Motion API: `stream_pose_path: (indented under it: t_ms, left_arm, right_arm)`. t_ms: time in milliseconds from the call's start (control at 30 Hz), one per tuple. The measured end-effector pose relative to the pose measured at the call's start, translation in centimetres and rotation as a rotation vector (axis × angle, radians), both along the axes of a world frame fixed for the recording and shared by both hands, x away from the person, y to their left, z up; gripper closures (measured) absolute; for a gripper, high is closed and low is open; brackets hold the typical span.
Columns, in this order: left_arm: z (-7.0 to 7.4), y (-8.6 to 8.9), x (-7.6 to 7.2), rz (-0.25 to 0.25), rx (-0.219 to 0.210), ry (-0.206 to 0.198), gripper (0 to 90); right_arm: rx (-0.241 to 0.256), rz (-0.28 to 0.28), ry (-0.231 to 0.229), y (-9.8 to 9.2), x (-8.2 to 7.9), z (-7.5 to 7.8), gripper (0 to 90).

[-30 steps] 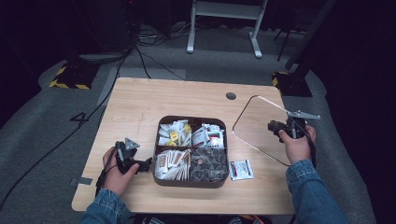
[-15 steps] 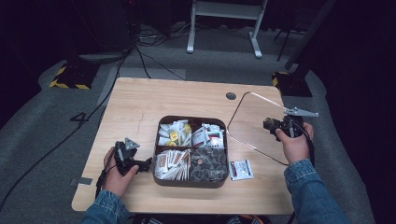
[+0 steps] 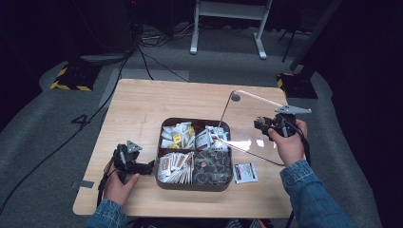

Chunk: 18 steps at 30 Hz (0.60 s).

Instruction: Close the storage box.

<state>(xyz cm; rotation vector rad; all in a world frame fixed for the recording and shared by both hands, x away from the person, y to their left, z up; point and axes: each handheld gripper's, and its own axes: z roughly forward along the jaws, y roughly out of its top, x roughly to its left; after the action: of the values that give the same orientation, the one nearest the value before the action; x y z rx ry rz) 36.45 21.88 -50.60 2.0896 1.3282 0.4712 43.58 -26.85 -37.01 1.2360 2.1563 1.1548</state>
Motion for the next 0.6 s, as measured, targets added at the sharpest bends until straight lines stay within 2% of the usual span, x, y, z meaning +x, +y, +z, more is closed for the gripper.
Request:
stream_pose_path:
  t_ms: [300,600]
  left_arm:
    - [0.0,0.0,-0.1,0.001,-0.001,0.001,0.1]
    - [0.0,0.0,-0.1,0.001,-0.001,0.001,0.1]
  right_arm:
    - [0.001,0.081,-0.003,3.8,-0.3,0.9,59.0]
    - [0.0,0.138,0.004,6.8,-0.6,0.9,59.0]
